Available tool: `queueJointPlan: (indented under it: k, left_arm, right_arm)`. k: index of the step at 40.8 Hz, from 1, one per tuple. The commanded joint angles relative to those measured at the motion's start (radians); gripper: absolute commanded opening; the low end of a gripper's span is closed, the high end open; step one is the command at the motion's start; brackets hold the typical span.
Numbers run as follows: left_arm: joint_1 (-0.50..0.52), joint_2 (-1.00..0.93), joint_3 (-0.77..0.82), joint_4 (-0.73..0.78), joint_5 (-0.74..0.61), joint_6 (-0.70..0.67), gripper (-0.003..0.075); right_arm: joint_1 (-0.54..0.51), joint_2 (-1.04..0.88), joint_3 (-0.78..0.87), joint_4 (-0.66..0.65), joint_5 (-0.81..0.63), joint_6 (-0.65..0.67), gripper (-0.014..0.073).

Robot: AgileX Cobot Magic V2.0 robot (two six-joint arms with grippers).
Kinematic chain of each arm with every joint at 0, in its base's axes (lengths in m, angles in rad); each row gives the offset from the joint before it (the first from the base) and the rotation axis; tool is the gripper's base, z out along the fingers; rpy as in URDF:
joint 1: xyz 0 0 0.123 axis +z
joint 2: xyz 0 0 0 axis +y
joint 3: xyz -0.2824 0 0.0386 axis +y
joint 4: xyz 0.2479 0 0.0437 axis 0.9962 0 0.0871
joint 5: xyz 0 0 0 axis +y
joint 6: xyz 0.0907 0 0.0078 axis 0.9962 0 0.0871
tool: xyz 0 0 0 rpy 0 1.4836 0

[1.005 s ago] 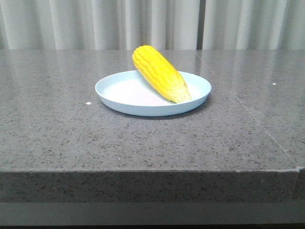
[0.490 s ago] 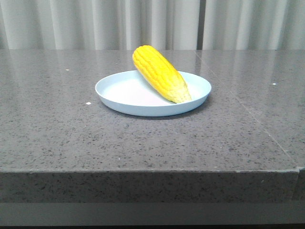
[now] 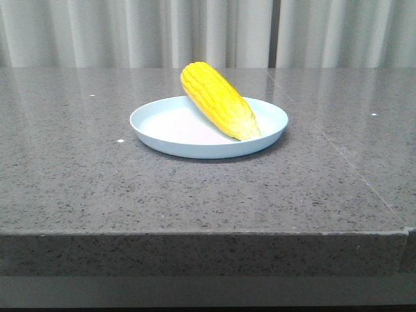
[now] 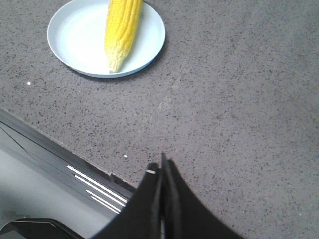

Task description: Place corn on plate with both arms

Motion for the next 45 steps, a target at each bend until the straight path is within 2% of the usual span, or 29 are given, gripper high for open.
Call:
queueJointPlan:
  k: [1,6,8,45]
  left_arm:
    - [0.029,-0.034,0.039,-0.018,-0.158,-0.011,-0.002]
    - [0.045,-0.066,0.101,-0.018,-0.21,-0.011,-0.002]
    - [0.048,-0.076,0.098,-0.018,-0.164,-0.011,-0.002]
    - [0.076,-0.076,0.098,-0.016,-0.16,-0.011,-0.002]
  right_arm:
    - [0.0,0.005,-0.022,-0.013,-0.072,-0.008,-0.0068]
    - [0.0,0.005,-0.022,-0.013,-0.072,-0.008,-0.0068]
    - [0.0,0.005,-0.022,-0.013,-0.072,-0.008,-0.0068]
    - [0.0,0.005,-0.022,-0.013,-0.072,-0.008,-0.0068]
